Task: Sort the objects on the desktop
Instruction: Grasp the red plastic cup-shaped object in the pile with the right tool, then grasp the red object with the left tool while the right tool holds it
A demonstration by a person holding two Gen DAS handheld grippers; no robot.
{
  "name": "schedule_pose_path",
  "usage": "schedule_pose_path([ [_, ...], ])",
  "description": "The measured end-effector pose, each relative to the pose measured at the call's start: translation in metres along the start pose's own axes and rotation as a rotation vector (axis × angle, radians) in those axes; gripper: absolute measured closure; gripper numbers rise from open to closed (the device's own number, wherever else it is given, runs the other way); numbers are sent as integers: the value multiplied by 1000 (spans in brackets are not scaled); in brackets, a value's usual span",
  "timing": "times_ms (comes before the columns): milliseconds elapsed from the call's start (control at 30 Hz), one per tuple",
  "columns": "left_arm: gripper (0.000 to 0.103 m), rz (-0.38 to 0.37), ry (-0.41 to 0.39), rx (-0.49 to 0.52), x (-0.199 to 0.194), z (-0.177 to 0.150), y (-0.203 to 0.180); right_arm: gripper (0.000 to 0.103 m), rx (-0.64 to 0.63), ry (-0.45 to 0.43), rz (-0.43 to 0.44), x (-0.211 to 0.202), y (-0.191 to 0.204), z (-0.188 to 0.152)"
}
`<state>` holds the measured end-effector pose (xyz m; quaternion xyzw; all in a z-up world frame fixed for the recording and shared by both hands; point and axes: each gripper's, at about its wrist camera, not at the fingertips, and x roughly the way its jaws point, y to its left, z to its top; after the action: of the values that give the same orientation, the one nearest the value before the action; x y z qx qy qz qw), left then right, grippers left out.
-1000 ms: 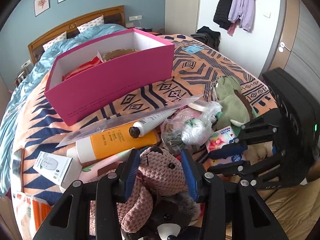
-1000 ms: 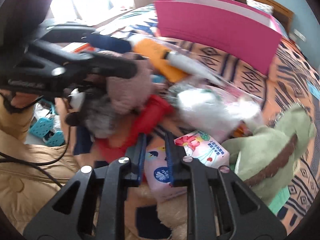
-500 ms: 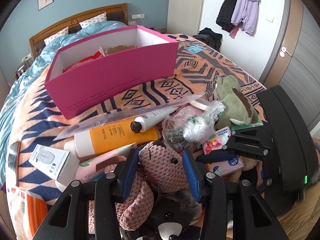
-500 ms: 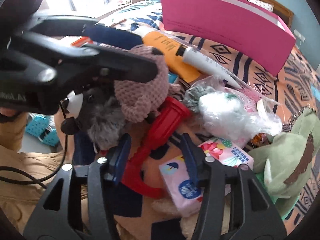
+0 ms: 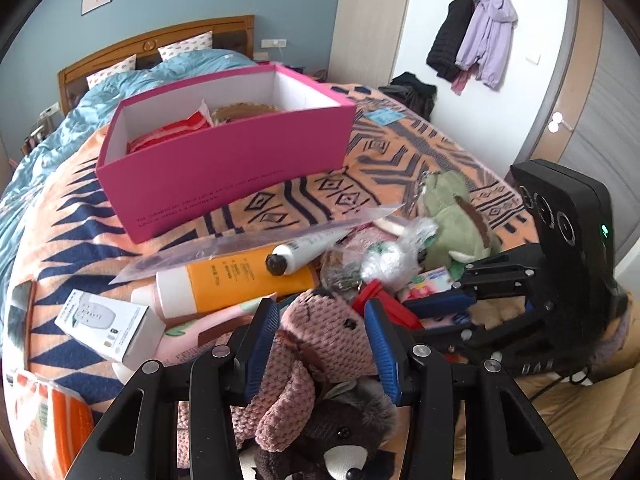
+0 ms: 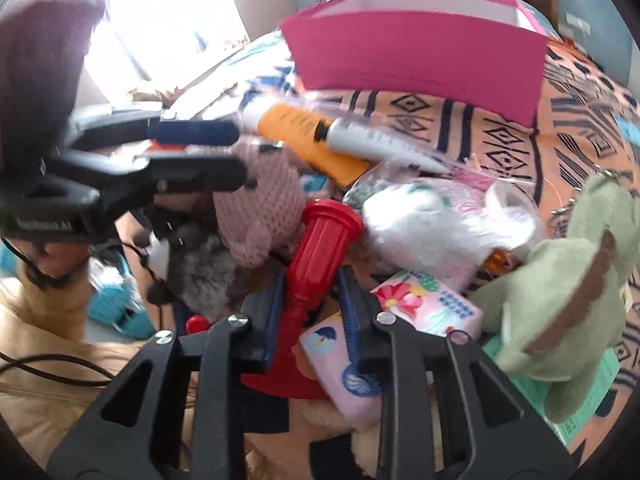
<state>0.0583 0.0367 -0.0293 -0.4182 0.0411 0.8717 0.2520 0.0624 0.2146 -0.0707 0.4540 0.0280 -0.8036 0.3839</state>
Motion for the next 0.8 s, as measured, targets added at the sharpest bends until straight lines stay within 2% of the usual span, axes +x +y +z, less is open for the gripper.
schedule_pose_path([
  [233,57,-55,-5,16,0,8,-7,75,135,-113,162,-28,-19,7],
  [433,57,-103,19,49,14,19,-18,75,135,-203,150,-29,-21,32],
  [567,57,-145,53,71,30,27,-26,75,144,-213,163,-22,-25,43],
  [700,57,-144,101,70,46,33,-27,75,175,-210,207,-31,-37,42],
  [733,60,-146,110,68,49,34,-26,75,178,-212,209,-30,-38,44],
  [767,70,-146,122,54,54,36,-24,75,178,-211,208,-29,-39,45],
  [800,75,-148,129,49,56,37,-23,75,178,-204,195,-27,-41,47],
])
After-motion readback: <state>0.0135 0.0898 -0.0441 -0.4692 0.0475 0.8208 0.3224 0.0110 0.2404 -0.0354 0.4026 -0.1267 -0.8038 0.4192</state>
